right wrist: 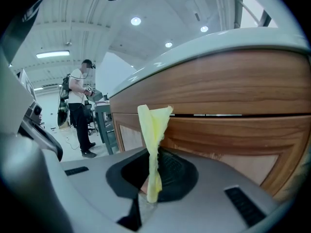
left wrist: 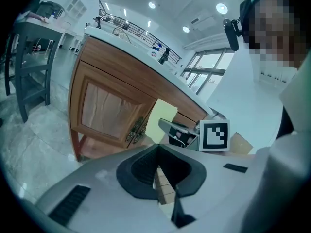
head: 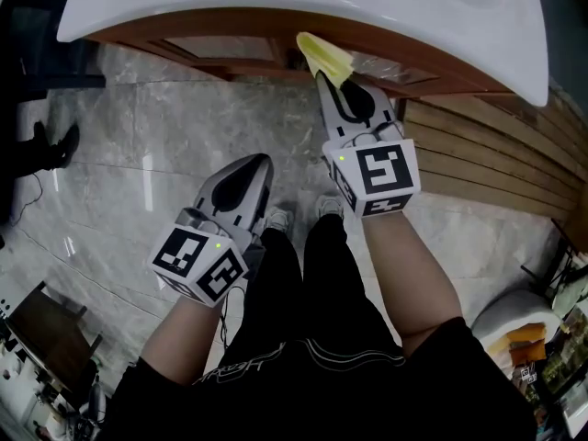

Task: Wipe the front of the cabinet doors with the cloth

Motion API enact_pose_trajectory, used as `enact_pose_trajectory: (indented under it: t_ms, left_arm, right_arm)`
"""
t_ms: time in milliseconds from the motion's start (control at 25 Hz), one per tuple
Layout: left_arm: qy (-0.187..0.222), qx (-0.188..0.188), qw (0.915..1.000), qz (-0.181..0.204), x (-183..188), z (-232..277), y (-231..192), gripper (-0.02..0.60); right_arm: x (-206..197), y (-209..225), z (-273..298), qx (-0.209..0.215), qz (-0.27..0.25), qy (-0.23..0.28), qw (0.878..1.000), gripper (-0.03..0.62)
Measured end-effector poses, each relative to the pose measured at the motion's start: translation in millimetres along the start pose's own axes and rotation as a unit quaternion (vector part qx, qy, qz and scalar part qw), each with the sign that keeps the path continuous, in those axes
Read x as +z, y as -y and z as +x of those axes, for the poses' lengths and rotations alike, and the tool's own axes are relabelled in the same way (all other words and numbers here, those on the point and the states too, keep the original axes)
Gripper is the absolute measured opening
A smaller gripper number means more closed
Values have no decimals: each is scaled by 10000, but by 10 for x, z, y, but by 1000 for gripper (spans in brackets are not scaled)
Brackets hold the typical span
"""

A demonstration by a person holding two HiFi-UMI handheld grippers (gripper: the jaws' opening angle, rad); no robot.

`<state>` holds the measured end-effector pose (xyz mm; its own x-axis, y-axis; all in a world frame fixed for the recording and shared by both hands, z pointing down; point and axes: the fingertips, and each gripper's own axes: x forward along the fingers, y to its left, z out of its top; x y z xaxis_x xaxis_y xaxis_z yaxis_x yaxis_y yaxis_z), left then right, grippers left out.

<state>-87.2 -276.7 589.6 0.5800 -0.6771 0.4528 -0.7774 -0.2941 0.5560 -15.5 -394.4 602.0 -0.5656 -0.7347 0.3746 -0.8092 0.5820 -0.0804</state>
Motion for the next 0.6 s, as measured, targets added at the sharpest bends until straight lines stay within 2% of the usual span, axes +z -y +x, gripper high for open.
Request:
enact_pose_trajectory:
  t_ms: [240,600]
  left_arm:
    - [-54,-89,9999,-68,-35,76,75,6]
    - [-262,-222,9994,36,-122,260,237,6]
  right_arm:
    - [-28,133,-98,-134,94,35,9999,41]
    - [-116,434,-357,-403,167,47,9990,41]
